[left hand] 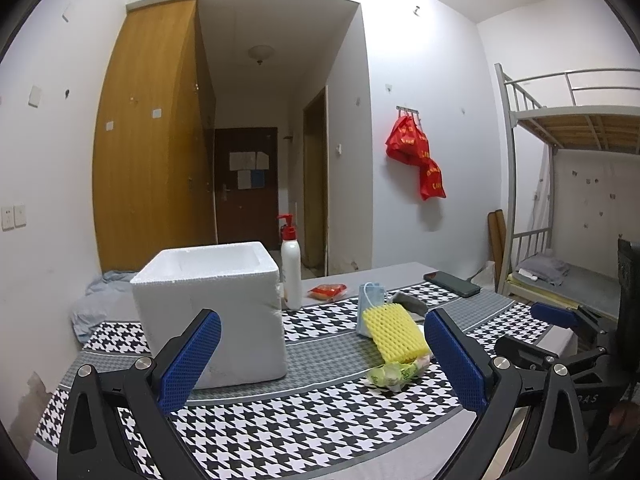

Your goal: Organize soft objects

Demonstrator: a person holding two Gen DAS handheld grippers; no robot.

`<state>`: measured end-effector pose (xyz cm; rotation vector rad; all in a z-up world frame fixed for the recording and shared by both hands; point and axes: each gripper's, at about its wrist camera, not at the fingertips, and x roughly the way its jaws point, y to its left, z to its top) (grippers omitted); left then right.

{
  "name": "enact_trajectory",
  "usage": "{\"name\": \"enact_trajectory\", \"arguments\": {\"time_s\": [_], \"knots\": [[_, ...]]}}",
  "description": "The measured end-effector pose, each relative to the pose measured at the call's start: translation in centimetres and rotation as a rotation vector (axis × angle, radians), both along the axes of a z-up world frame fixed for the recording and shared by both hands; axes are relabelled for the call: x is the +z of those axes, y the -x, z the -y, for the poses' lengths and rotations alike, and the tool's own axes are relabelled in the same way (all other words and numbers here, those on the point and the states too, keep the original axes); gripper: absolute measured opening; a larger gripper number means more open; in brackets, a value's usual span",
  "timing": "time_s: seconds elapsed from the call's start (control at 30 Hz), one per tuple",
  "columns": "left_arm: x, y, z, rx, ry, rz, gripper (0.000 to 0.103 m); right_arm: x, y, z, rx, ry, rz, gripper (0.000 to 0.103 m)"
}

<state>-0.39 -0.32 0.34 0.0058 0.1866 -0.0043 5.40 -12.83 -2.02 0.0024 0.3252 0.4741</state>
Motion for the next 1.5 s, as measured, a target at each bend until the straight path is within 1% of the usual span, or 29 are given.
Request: {"name": "enact_trajectory", "arguments": {"time_s": [0.27,0.43,0.5,0.63,0.67,0.8,0.9,1.17,1.33,1.5], "knots": [[0.2,0.1,0.3,0.000,-0.006,-0.012,0.102,0.1,0.0,0.0,0.002,0.006,-0.005,0.103],[1.0,0.2,0.4,-0.012,0.014,-0.026,0.102,1.2,0.2,0.0,0.005,0.005,-0.009,0.103],[1.3,0.2,0.6,-0.018,0.010,-0.024,0.102,1.5,0.3,0.1,0.004,0.006,-0.005,0.103],[1.7,-0.3,0.7,-0.042,0.021,-0.032,0.102,1.9,0.4,0.7,-0.016,0.008,0.000,0.103],[1.7,-0.4,0.8,-0.042,0.024,-0.036,0.102,1.9,0.1,1.1,-0.029,0.005,-0.015,0.103],[2.0,-1.0,1.1,-0.052,0.023,-0.051,0.102,1.9,-0.1,1.6,-0.040,-0.002,-0.025,0.103],[2.0,-1.9,1.4,-0.066,0.041,-0.088,0.102,2.2,-0.2,1.8,-0.051,0.004,-0.012,0.103],[1.1,-4.8,2.1,-0.118,0.082,-0.162,0.102,1.8,-1.6,2.4,-0.073,0.016,-0.028,0.103],[0.5,-6.6,3.3,-0.149,0.051,-0.209,0.102,0.9,-2.9,2.9,-0.087,0.028,-0.053,0.103],[-0.2,-8.4,4.0,-0.169,0.053,-0.259,0.102,0.4,-3.8,3.2,-0.096,0.028,-0.078,0.103]]}}
